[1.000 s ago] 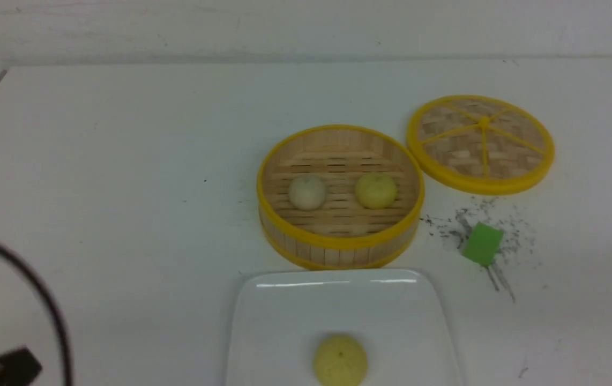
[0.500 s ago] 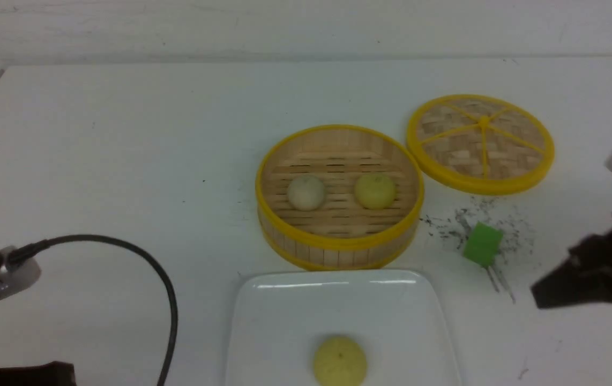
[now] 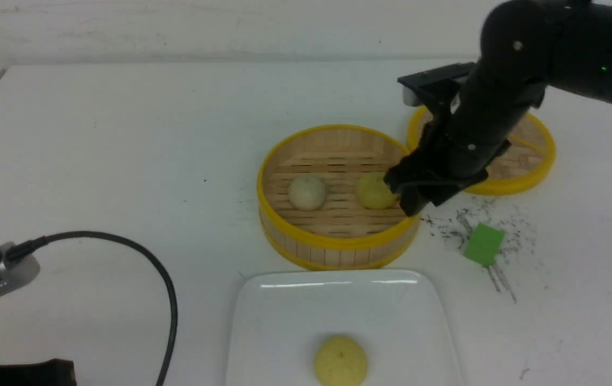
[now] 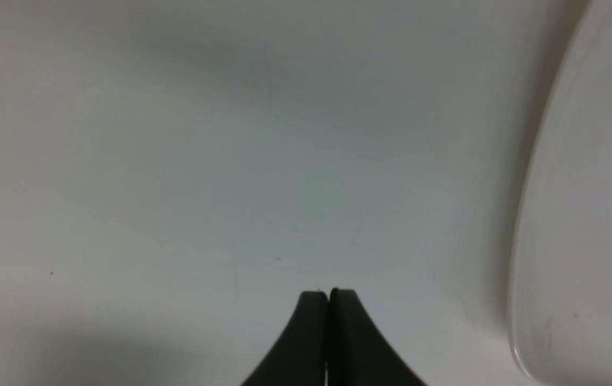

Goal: Put the steamed buns into the plate on the white tablecloth.
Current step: 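Reach toward a bun in the bamboo steamer with the right gripper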

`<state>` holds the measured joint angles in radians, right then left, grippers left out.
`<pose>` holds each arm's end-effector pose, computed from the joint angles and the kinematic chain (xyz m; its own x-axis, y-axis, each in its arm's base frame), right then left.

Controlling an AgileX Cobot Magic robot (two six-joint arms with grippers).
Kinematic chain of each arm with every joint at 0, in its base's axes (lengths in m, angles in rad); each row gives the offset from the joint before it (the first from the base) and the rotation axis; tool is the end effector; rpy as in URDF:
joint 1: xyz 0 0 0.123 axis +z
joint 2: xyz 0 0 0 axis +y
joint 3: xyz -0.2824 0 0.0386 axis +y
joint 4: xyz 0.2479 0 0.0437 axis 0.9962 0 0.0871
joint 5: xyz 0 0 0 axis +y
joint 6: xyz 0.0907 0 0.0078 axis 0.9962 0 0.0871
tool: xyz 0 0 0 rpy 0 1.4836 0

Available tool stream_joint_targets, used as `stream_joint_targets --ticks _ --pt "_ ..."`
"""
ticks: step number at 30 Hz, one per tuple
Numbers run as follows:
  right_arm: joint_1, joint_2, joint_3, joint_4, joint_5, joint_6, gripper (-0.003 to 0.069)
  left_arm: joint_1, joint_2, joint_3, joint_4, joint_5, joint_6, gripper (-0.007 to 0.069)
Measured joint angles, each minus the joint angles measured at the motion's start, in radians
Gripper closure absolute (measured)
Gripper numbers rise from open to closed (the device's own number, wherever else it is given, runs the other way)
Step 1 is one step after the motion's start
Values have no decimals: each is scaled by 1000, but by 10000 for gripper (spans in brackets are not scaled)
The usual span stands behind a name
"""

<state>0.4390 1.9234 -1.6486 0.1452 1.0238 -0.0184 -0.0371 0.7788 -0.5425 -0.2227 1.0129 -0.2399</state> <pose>0.3720 0.1871 0.2650 -0.8710 -0.3460 -0.3489 -0.4122 0.9009 0.1358 0.1130 -0.0213 0.2516 -0.8938 -0.3124 -0.3217 -0.2152 0.9282 -0.3035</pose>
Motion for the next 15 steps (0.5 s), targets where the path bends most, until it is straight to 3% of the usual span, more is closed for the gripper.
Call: stream_joint_targets --ticks 10,14,15 --pt "0 139 -72 -7 -221 32 284 0 0 0 -1 -45 -31 579" --pt "0 195 -72 -6 -260 32 326 0 0 0 -1 -49 -47 568" --pt "0 209 -72 -6 -266 32 366 0 0 0 -1 -50 -49 565"
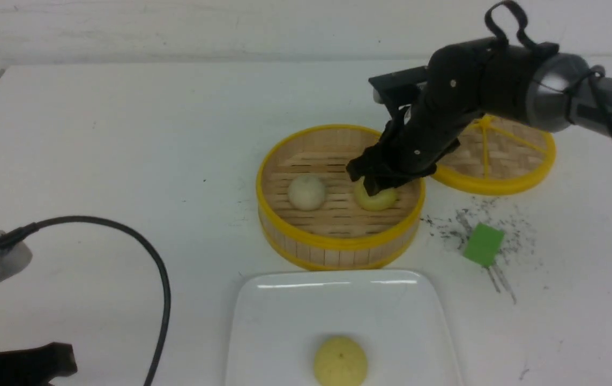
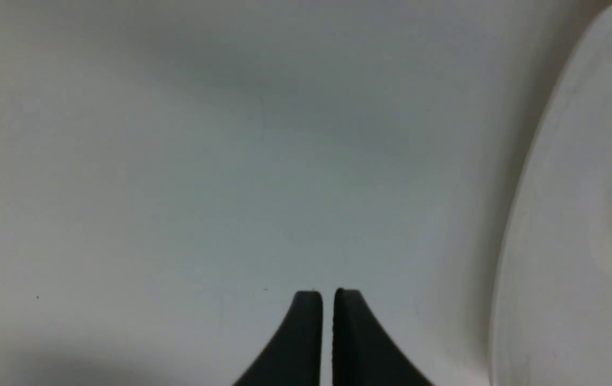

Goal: Put the steamed buns into the plate on the white tablecloth.
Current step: 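Reach toward a bun in the bamboo steamer with the right gripper, then move the steamed bun from the bamboo steamer onto the white plate with the right gripper, then reach into the bamboo steamer and grasp a bun with the left gripper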

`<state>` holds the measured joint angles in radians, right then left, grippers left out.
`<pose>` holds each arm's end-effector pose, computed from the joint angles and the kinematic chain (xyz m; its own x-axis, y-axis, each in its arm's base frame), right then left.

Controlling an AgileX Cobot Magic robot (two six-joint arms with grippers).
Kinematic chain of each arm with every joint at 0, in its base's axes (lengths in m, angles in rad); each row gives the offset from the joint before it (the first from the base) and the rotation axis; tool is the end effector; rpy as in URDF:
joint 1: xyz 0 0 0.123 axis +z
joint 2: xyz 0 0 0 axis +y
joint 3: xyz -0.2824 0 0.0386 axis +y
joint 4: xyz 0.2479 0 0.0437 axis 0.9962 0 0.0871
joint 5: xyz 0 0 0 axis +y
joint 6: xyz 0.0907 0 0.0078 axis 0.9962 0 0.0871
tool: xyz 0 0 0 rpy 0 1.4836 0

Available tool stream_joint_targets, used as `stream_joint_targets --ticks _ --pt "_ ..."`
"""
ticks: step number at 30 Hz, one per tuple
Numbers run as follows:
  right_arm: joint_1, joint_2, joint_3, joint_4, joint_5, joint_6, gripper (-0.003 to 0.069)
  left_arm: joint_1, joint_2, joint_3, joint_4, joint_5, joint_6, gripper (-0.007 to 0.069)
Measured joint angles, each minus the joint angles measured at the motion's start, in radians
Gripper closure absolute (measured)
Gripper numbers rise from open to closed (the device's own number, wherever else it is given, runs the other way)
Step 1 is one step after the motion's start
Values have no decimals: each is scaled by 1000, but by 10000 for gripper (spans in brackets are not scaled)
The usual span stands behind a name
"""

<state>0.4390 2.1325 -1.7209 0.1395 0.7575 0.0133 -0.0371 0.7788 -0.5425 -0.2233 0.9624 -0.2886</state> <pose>0.4223 0.2079 0.2025 -0.8450 -0.2706 -0.4612 -0.3696 0.9189 0.1379 0.1172 -0.0209 0.2535 -0.8621 -0.3672 -0.3492 -0.2525 0.9088 -0.3321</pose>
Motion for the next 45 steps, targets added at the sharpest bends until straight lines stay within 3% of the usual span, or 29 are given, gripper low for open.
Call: stream_joint_targets --ticks 4,6,12,16,20,24,26,28,29,30,33,36,38,40,41,45 --pt "0 -17 -2 0 20 -3 568 0 0 0 1 -1 -2 554" --pt "2 -38 -2 0 59 -13 633 0 0 0 6 -1 -2 548" --pt "32 -291 71 55 302 -69 644 0 1 0 50 2 2 534" --pt "95 -469 270 104 309 -68 644 0 1 0 55 6 2 525" --pt "173 -563 509 142 213 -60 641 0 1 0 55 14 -26 510" --pt "257 -557 716 157 10 -56 590 0 1 0 53 16 -47 475" --pt "270 -535 763 158 -54 -56 528 0 1 0 52 16 -47 454" --pt "274 -514 775 161 -84 -55 419 0 1 -8 52 18 -41 426" --pt "275 -511 775 162 -84 -55 398 0 1 -10 52 19 -40 420" --pt "275 -509 768 162 -78 -55 326 0 3 -33 52 23 -27 397" --pt "275 -545 713 135 -16 -55 202 0 39 -150 42 47 -3 355" --pt "275 -614 657 67 73 -55 165 0 97 -263 6 60 33 340" --pt "275 -676 632 8 141 -39 195 0 148 -327 -37 64 73 338" --pt "275 -763 626 -66 261 -13 286 0 210 -379 -112 65 134 337" --pt "275 -771 626 -72 272 -13 297 0 223 -383 -129 65 141 337" --pt "275 -971 680 -195 438 63 580 -26 384 -443 -321 66 252 337"
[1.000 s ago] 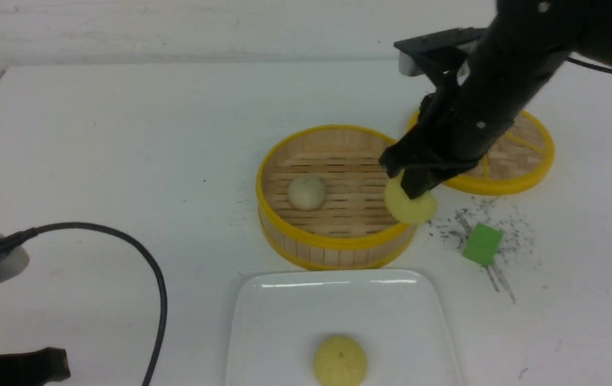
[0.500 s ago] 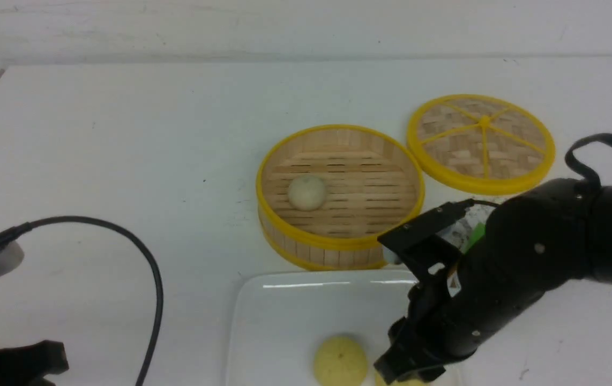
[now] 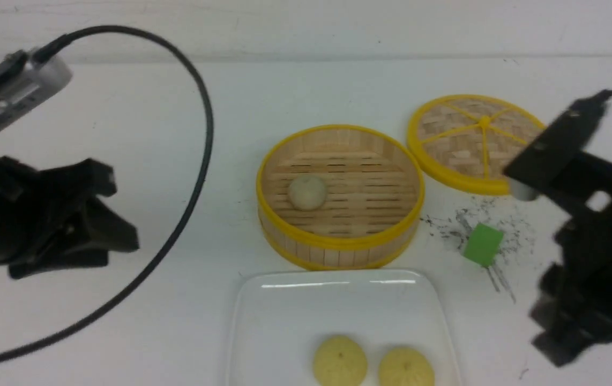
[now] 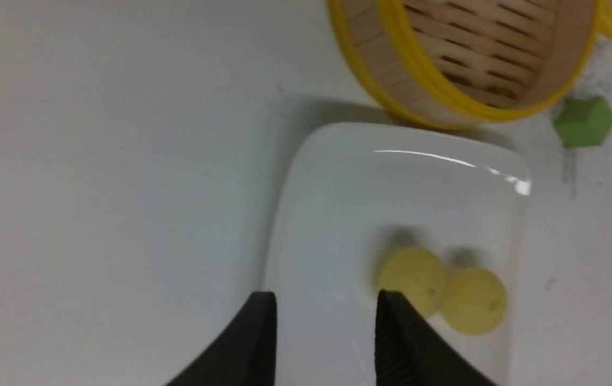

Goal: Put the steamed buns into the plate on the white tablecloth.
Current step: 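Reach into the bamboo steamer and grasp a bun with the left gripper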

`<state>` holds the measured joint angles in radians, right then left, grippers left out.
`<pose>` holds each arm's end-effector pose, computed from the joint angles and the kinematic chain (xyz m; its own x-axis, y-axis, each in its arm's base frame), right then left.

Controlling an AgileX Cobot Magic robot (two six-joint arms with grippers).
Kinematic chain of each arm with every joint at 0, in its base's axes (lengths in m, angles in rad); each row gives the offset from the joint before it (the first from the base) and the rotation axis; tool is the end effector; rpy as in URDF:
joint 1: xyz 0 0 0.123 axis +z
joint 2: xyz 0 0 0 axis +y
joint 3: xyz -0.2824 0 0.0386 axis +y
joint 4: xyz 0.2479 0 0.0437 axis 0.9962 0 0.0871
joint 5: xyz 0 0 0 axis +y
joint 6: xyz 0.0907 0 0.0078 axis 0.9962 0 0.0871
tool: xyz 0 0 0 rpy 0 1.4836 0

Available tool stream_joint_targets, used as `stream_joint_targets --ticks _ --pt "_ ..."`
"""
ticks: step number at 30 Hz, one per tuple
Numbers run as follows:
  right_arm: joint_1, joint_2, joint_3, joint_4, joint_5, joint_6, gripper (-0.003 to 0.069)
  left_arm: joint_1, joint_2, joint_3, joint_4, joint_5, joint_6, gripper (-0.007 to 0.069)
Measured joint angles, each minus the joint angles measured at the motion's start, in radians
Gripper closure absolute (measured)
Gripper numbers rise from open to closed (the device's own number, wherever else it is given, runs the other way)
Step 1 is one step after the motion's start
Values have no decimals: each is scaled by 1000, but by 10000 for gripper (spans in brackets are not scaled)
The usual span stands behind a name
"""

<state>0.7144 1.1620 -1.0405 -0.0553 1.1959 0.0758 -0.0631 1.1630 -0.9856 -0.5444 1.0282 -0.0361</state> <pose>0.1578 0.1307 0.3251 -0.7465 -0.5740 -0.3367 -0.6008 0.7988 -0.0298 0.2129 -0.0539 0.3261 -0.9074 -0.2414 -0.3439 -0.0254 0.8485 -0.5286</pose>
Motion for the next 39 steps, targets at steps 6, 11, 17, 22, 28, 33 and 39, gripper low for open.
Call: stream_joint_targets --ticks 6,11,17,22,28,33,39 --pt "0 -254 152 -38 5 54 673 -189 258 -164 -37 -34 2 337" --pt "0 -413 276 -40 -59 102 673 -304 458 -374 51 -59 -121 335" --pt "0 -486 372 -40 -92 146 669 -426 700 -661 295 -17 -277 302" --pt "0 -486 398 -35 -94 152 667 -494 864 -870 467 78 -342 226" --pt "0 -487 398 -21 -129 158 666 -511 985 -1007 601 83 -359 178" --pt "0 -487 398 -2 -150 158 662 -511 1037 -1011 622 76 -361 190" --pt "0 -487 398 34 -171 161 658 -511 1076 -1011 626 71 -359 410"
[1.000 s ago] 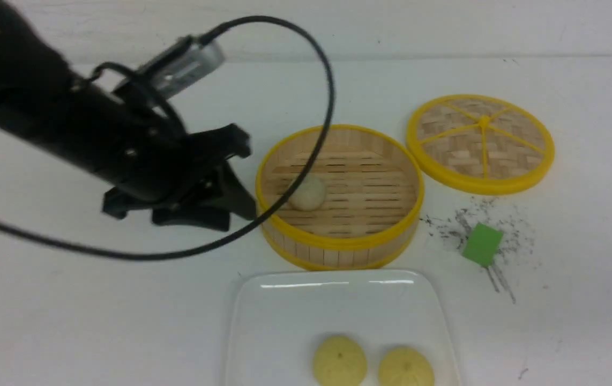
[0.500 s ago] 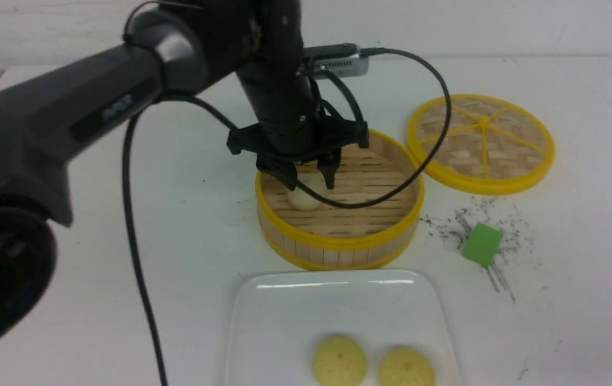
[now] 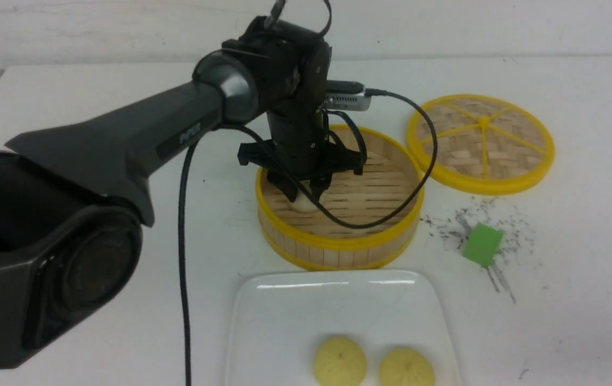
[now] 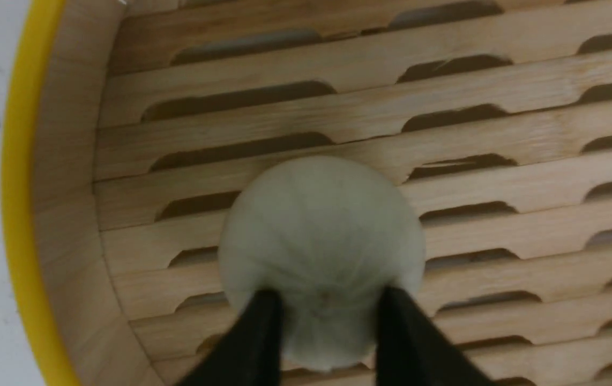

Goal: Put the steamed buns into the plate on the white tablecloth.
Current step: 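Reach into the bamboo steamer and grasp a bun with the left gripper, then carry the bun from the bamboo steamer to the plate with the left gripper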

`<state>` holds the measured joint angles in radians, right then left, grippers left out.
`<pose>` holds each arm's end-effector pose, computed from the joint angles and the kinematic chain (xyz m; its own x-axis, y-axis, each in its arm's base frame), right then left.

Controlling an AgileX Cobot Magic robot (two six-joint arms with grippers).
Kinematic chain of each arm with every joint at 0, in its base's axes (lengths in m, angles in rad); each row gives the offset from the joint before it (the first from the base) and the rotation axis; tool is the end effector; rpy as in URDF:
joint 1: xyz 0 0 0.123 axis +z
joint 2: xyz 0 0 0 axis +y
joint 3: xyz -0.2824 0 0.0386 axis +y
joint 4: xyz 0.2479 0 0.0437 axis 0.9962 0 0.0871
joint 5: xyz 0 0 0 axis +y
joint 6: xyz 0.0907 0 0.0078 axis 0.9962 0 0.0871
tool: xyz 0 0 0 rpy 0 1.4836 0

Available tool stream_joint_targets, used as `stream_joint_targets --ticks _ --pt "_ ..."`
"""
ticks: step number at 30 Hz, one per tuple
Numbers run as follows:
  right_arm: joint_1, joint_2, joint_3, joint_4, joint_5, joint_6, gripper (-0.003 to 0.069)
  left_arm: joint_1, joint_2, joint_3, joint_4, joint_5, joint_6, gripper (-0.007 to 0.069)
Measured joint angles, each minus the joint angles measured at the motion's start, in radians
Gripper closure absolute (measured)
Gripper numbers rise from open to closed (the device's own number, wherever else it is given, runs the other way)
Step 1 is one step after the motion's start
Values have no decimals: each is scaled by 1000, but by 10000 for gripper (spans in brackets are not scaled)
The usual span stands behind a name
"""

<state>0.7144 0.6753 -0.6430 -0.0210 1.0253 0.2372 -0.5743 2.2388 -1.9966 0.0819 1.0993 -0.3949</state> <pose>0.0798 0.0670 0.2902 -0.7527 -0.3558 -0.5540 -0.4910 0.8639 0.1124 0.4105 -0.2577 0.2175 -0.9300 0.1859 -0.3170 0.2104 0.9766 -0.0446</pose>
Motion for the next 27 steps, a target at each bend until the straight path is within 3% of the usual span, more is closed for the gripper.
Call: stream_joint_targets --ticks 2,3,10,14,16,20,27 --pt "0 0 0 6 0 5 657 0 1 -18 2 17 9 560" --pt "0 0 0 7 0 7 657 0 1 -38 2 31 11 582" --pt "0 0 0 8 -1 9 650 0 -119 -253 -11 133 25 600" --pt "0 0 0 7 0 9 647 -1 -246 -239 -72 135 42 600" --pt "0 0 0 6 0 9 645 -5 -321 -176 -118 136 64 600" --pt "0 0 0 1 0 9 638 -72 -467 180 -153 138 76 599" --pt "0 0 0 -11 -28 9 631 -240 -491 555 -44 129 -22 594"
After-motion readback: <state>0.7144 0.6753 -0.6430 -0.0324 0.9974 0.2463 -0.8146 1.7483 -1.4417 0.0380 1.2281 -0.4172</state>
